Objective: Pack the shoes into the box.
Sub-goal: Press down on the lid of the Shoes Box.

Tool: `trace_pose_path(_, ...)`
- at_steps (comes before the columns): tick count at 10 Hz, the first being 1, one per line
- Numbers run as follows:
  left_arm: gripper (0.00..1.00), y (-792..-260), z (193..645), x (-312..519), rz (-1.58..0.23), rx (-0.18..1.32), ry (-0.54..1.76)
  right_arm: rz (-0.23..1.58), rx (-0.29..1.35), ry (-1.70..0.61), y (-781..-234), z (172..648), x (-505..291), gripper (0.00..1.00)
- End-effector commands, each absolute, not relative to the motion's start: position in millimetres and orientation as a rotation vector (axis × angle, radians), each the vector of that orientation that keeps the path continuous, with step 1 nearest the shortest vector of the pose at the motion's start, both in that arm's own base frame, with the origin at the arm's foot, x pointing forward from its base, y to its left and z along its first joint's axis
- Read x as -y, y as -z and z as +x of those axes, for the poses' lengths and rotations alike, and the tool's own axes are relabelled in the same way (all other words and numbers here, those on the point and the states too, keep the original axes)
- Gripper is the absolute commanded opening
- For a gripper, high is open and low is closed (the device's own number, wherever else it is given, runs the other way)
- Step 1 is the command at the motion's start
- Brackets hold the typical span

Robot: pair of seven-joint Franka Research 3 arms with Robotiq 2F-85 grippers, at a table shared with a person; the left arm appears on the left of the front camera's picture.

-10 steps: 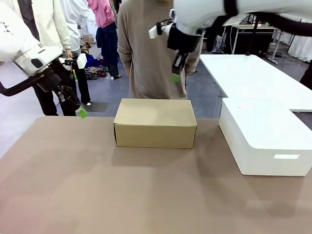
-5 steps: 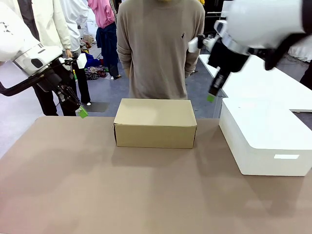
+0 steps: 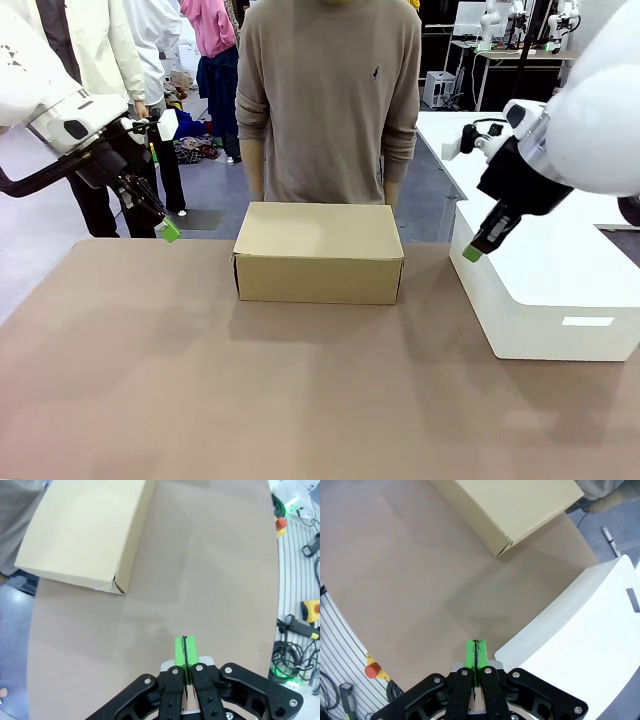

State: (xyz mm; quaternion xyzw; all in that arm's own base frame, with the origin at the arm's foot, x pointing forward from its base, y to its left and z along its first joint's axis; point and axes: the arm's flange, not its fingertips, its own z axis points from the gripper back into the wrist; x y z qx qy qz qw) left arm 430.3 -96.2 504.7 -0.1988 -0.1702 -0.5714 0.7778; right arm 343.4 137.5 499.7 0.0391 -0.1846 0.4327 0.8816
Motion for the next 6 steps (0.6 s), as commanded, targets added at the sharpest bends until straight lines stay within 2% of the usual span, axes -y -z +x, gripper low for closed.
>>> trace_pose_path(1,0.00,-506.3,429.8,94.9,-0.418,0.358,1.230,0.121,0.432,-0.877,-492.1,347.4,-142.7,0.00)
trace_pose_path(6,0.00,-506.3,429.8,94.9,-0.418,0.358,1.230,0.119,0.436,-0.811,-488.2,368.7,-135.1,0.99)
